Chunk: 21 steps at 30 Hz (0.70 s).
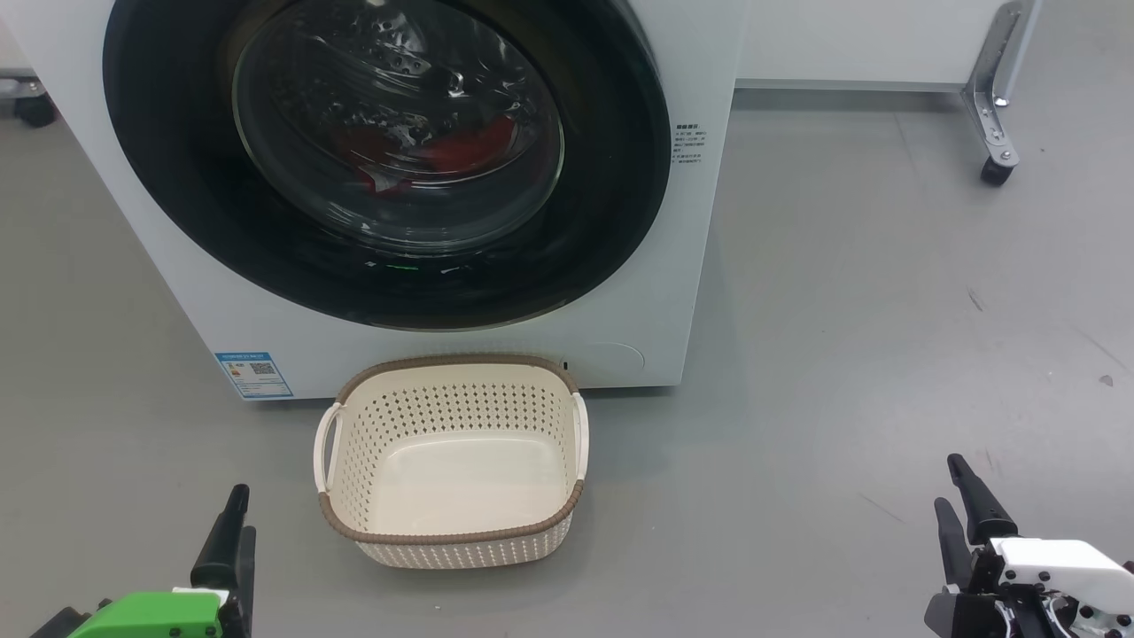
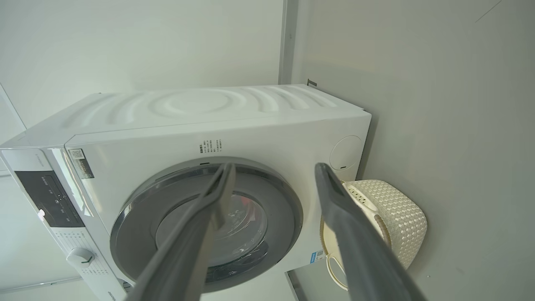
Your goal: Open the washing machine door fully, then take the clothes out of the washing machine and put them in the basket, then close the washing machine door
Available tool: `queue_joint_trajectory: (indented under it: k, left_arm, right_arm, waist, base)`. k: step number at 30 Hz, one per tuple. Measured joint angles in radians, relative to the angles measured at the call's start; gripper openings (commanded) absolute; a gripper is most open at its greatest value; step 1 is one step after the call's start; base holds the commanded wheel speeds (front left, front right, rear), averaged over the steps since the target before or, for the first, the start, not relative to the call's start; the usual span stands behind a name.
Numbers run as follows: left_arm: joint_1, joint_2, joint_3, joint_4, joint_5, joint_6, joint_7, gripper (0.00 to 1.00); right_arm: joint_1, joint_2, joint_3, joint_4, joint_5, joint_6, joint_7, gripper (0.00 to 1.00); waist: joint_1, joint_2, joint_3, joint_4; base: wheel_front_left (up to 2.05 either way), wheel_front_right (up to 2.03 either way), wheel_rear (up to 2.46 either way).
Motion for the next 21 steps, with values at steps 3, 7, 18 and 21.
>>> queue_joint_trajectory:
  k: [3, 7, 18, 21]
  left_arm:
    - [0.000, 0.000, -0.006, -0.004, 0.000, 0.000, -0.009, 1.00]
    - [-0.002, 0.000, -0.015, -0.013, 0.000, 0.000, -0.020, 1.00]
    - [-0.013, 0.008, -0.044, -0.036, 0.031, 0.000, -0.052, 1.00]
    - [-0.018, 0.015, -0.054, -0.041, 0.052, 0.000, -0.063, 1.00]
  right_arm:
    - [0.000, 0.000, 0.002, -0.005, -0.003, 0.000, -0.009, 1.00]
    - [-0.001, -0.001, 0.007, -0.011, -0.009, 0.000, -0.020, 1.00]
    - [-0.008, -0.016, 0.031, -0.024, -0.069, 0.000, -0.059, 1.00]
    - [-0.009, -0.022, 0.038, -0.027, -0.085, 0.000, -0.070, 1.00]
  waist:
    - [0.0000, 0.0000, 0.000, 0.000]
    - [0.0000, 0.0000, 0.001, 0.000]
    - [0.0000, 0.0000, 0.001, 0.000]
    - [0.0000, 0.0000, 0.001, 0.000]
  base:
    - [0.00, 0.00, 0.00]
    - [0.00, 0.00, 0.00]
    - [0.00, 0.00, 0.00]
    - [0.00, 0.00, 0.00]
